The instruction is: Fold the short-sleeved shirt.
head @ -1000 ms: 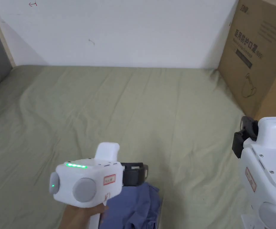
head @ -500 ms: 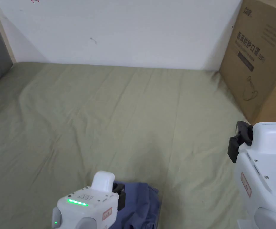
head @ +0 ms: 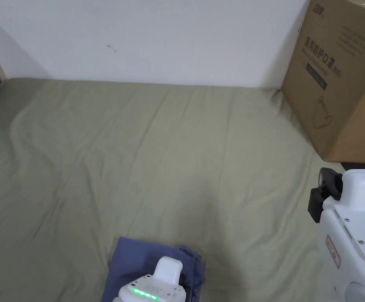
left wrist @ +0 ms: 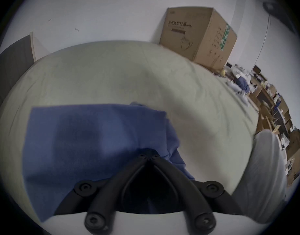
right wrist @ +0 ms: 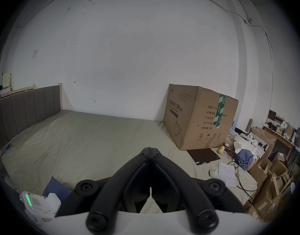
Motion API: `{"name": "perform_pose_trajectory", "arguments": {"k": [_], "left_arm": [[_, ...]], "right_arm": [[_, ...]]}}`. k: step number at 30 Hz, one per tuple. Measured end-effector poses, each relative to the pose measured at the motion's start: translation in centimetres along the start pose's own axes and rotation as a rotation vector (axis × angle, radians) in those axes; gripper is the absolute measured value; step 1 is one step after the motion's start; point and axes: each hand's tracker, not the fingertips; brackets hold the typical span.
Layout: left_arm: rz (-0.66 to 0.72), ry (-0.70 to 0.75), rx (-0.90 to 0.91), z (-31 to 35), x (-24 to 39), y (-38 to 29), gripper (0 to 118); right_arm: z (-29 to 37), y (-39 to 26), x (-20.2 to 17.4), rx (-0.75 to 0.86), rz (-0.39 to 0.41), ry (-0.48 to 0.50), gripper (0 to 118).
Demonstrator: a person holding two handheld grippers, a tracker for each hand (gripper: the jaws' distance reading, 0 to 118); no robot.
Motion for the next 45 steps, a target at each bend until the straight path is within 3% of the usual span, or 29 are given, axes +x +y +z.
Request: {"name": "perform_pose_trajectory", "arguments": {"k": [6, 10, 18, 27, 45], "left_arm": [[-0.021, 0.059, 0.057, 0.7, 1.1, -0.3, 0], [0.059, 0.035, 0.101, 2.6, 0.5, 1.0, 0], [-0.005, 0.033, 0.331, 12.6, 0.0, 8.7, 0], [-0.072, 0.200, 0.552, 21.5, -4.8, 15.0, 0], [0.023, 0.400, 0.698, 29.1, -13.6, 15.2, 0]], "right_arm": [[0.1, -0.4, 0.2, -0.010, -0.006, -0.003, 0], [0.6, -0.1, 0.0, -0.006, -0.012, 0.005, 0], [1.6, 1.8, -1.0, 0.053, -0.023, 0.040, 0], [2.5, 3.6, -2.7, 0.121, -0.037, 0.077, 0], [1.7, 2.7, -5.5, 0.163, -0.043, 0.091, 0]]}}
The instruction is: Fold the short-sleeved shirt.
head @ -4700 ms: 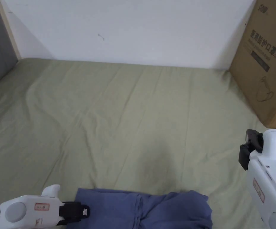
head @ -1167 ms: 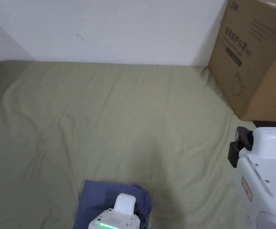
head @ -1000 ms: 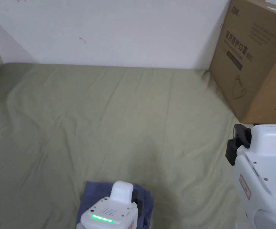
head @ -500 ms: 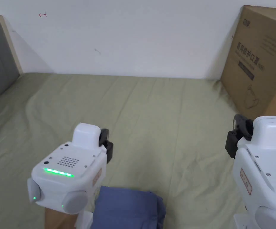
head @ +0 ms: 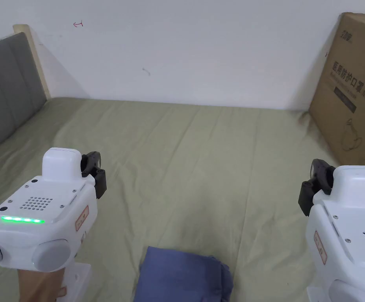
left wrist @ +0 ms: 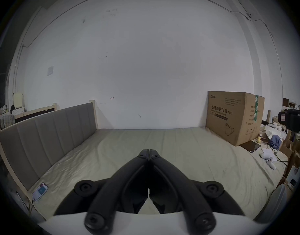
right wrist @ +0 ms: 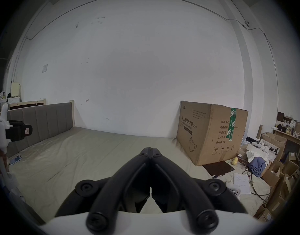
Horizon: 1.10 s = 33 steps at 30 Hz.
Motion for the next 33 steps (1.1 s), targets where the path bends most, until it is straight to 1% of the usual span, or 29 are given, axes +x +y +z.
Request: {"name": "perform_pose_trajectory", "arguments": {"k": [17, 19, 25, 30, 33], "left_arm": [[0.001, -0.006, -0.006, -0.5, -0.1, -0.3, 0], [0.004, -0.004, -0.010, -0.5, -0.2, -0.4, 0], [0.010, -0.008, -0.028, -0.3, -0.6, -1.1, 0], [0.056, -0.033, -0.059, -0.2, -1.3, -2.3, 0], [0.055, -0.029, -0.083, -0.3, -1.4, -3.3, 0]], "right_arm": [[-1.2, -1.3, -1.7, -0.033, -0.017, 0.041, 0], [-1.5, -2.4, -2.7, -0.069, -0.028, 0.078, 0], [-2.4, -8.4, -7.3, -0.199, -0.008, 0.186, 0], [-3.3, -14.6, -10.9, -0.355, -0.014, 0.229, 0], [-3.7, -17.8, -12.3, -0.442, -0.013, 0.237, 0]]}}
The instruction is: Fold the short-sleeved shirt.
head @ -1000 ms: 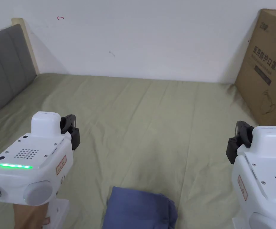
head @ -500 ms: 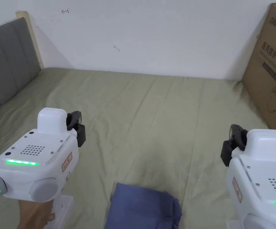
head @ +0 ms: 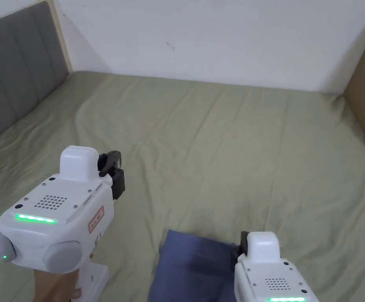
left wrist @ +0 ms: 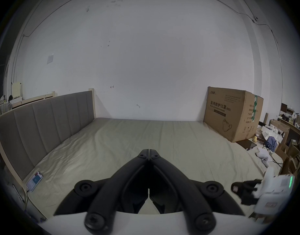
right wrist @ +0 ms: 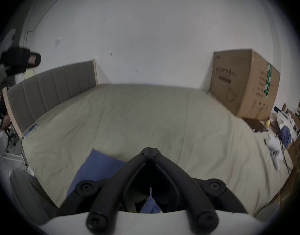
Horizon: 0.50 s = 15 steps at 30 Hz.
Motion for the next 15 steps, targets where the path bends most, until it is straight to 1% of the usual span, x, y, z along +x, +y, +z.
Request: {"name": "perform_pose_trajectory", "arguments": {"k": [6, 10, 12, 13, 14, 15], "left_arm": [[0.015, -0.008, -0.071, -1.0, -0.3, -2.4, 0], [0.047, -0.017, -0.157, -2.3, -0.4, -4.9, 0], [0.109, -0.047, -0.249, -3.4, -0.6, -6.7, 1], [0.144, -0.053, -0.288, -3.9, -0.8, -7.7, 6], [0.189, -0.055, -0.317, -4.4, -1.1, -8.8, 15], [0.247, -0.092, -0.341, -4.8, -1.3, -9.7, 40]], "right_arm": [[-2.9, -4.2, -1.4, -0.134, 0.015, 0.017, 0], [-5.1, -7.1, -1.1, -0.278, -0.018, 0.015, 0], [-4.7, -7.8, -1.1, -0.206, -0.020, 0.013, 0], [-4.5, -7.7, -1.2, -0.207, -0.007, 0.013, 0], [-4.6, -7.4, -1.2, -0.218, -0.003, 0.011, 0], [-4.8, -7.2, -1.1, -0.222, 0.001, 0.013, 0]]}}
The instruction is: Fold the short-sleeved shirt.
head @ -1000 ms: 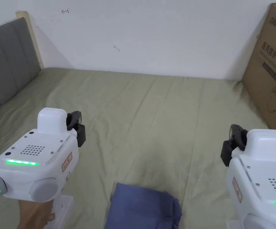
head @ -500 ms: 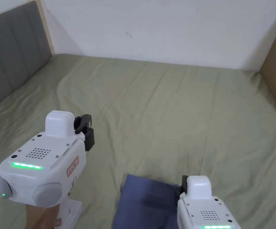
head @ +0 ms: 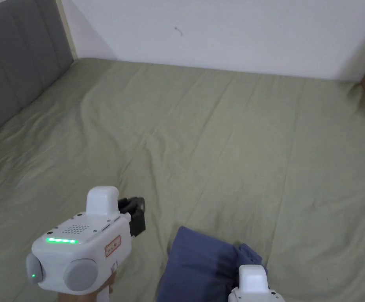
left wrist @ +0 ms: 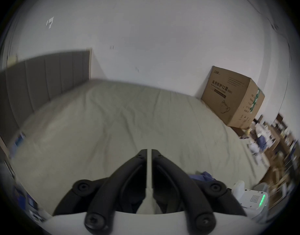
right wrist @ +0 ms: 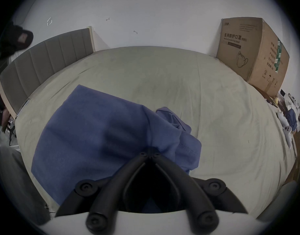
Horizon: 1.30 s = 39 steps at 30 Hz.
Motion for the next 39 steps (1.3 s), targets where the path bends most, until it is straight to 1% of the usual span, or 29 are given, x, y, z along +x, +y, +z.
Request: {"name": "perform_pose_trajectory", "arguments": {"k": [2, 3, 8, 12, 13, 14, 16, 17, 18, 19, 20, 21, 22, 26, 29, 31, 32, 34, 36, 39], "left_arm": [[0.103, -0.020, -0.122, -2.1, -1.2, -1.6, 90], [0.134, -0.029, -0.186, -3.2, -1.6, -2.4, 109], [0.269, -0.126, -0.400, -7.0, -2.8, -6.4, 112], [0.272, -0.192, -0.543, -9.6, -3.1, -8.2, 111], [0.269, -0.209, -0.581, -10.1, -3.0, -8.5, 109], [0.270, -0.226, -0.598, -10.5, -2.8, -8.7, 103], [0.262, -0.260, -0.625, -11.0, -2.3, -9.1, 79], [0.253, -0.278, -0.630, -11.2, -2.0, -9.3, 69], [0.239, -0.287, -0.638, -11.5, -1.7, -9.4, 54], [0.237, -0.291, -0.639, -11.6, -1.5, -9.4, 41], [0.236, -0.296, -0.648, -11.7, -1.1, -9.4, 36], [0.224, -0.287, -0.648, -11.7, -0.9, -9.4, 25], [0.208, -0.296, -0.650, -11.8, -0.6, -9.4, 21], [0.124, -0.280, -0.607, -10.6, 0.4, -8.6, 18], [0.127, -0.285, -0.589, -9.9, 0.0, -7.2, 18], [0.103, -0.262, -0.562, -9.3, -0.5, -5.7, 18], [0.065, -0.247, -0.548, -9.2, -1.1, -4.6, 18], [0.033, -0.218, -0.523, -8.5, -2.5, -2.9, 18], [0.034, -0.186, -0.505, -8.1, -5.1, -0.8, 18], [0.009, -0.085, -0.465, -7.0, -9.7, 2.2, 18]], "right_arm": [[0.1, 0.1, 0.2, -0.010, -0.004, 0.008, 0], [0.2, 0.0, 0.3, -0.010, -0.010, 0.013, 0], [0.2, 0.1, 0.6, -0.015, -0.013, 0.031, 0], [0.3, 0.1, 0.9, -0.014, -0.017, 0.042, 0], [0.2, 0.0, 1.0, -0.012, -0.021, 0.048, 0], [0.2, -0.1, 1.2, -0.010, -0.028, 0.054, 0], [0.2, -0.1, 1.3, -0.007, -0.044, 0.063, 0], [0.3, -0.1, 1.4, -0.007, -0.048, 0.065, 0], [0.3, 0.0, 1.4, -0.008, -0.049, 0.068, 0], [0.3, 0.0, 1.4, -0.010, -0.050, 0.071, 0], [0.3, 0.1, 1.5, -0.012, -0.052, 0.074, 0], [0.3, 0.2, 1.6, -0.016, -0.053, 0.078, 0], [0.3, 0.4, 1.7, -0.022, -0.055, 0.083, 0], [1.1, 1.9, 2.5, -0.036, -0.064, 0.119, 0], [2.6, 3.6, 3.2, 0.022, -0.085, 0.125, 0], [3.5, 5.1, 3.7, 0.058, -0.090, 0.121, 0], [4.0, 6.0, 3.9, 0.076, -0.092, 0.120, 0], [4.7, 7.2, 4.2, 0.109, -0.086, 0.111, 0], [5.5, 8.3, 4.3, 0.142, -0.084, 0.096, 0], [6.0, 9.8, 4.3, 0.170, -0.090, 0.098, 0]]}}
